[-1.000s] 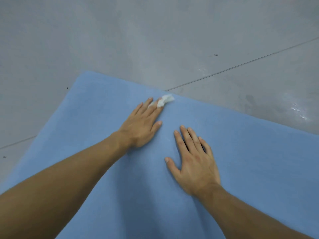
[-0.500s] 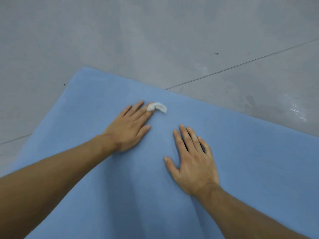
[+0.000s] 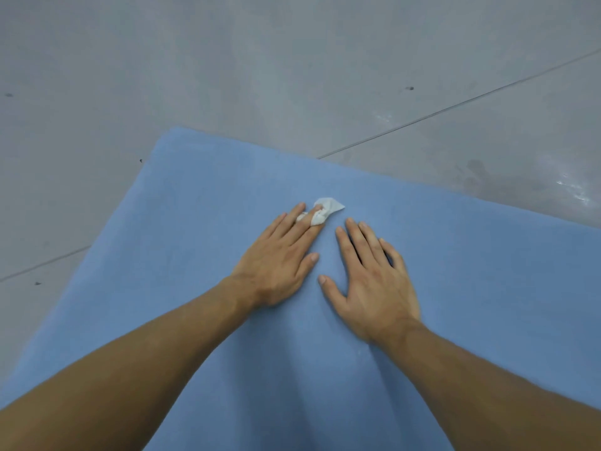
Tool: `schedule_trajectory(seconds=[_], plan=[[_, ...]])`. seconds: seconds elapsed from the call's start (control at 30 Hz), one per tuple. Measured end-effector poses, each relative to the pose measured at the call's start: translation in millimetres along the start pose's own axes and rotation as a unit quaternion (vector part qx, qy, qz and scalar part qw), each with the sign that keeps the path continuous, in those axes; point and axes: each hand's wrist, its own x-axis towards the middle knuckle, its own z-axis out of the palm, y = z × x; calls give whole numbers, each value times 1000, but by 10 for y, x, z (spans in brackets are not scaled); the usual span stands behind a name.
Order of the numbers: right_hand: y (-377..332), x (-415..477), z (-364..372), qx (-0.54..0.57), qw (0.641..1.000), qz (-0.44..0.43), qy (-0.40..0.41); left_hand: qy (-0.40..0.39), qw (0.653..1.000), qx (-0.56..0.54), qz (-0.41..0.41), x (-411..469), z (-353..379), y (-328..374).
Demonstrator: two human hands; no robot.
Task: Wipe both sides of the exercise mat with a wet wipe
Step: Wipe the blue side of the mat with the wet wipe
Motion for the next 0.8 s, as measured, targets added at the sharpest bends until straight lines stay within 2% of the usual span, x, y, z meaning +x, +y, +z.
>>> schedule_trajectory(seconds=[0.43,0.57,0.7,0.8], plan=[[-24,-16,-31,13,1000,-4,-9,17,1000,20,16,-985,196,289],[-22,-6,-9,22,1000,-8,-3,-1,998,53,32,-772,128,84],[-20,-8,-26,26,1000,-5,0,-14,997,19,-73,-101,-67,-202],[-20,-14,-38,27,1000,-9,-10,-27,988,-46,-146,349,-137,-428]])
